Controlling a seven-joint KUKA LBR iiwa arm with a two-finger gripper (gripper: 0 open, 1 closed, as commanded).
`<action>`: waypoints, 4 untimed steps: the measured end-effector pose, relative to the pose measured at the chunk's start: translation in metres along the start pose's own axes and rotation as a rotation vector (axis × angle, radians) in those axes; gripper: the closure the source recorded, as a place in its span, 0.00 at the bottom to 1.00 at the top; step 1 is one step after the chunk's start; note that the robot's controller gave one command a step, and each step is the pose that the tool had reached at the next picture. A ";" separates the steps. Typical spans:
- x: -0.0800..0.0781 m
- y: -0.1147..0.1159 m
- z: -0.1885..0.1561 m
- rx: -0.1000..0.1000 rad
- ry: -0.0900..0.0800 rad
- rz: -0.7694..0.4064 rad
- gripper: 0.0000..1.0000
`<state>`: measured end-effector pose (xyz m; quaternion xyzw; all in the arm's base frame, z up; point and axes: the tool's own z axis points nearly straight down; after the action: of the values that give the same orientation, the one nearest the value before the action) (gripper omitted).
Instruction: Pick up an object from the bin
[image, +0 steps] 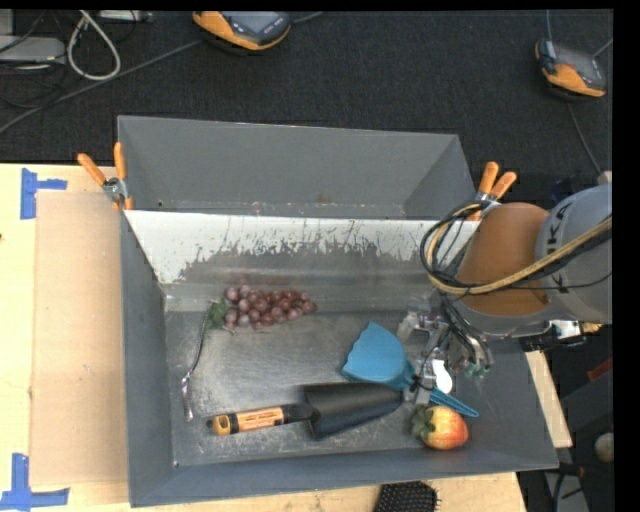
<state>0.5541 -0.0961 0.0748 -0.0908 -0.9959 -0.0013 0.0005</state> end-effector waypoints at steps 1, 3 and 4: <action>0.027 0.049 0.004 0.001 -0.005 0.284 0.00; 0.048 0.080 0.005 0.003 0.001 0.151 1.00; 0.048 0.080 0.001 0.003 0.001 0.148 1.00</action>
Offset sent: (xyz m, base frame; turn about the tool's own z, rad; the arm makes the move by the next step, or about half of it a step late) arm -0.0328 0.0864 -0.0048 0.1552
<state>0.5213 -0.0090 0.0736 -0.1642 -0.9864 0.0004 0.0012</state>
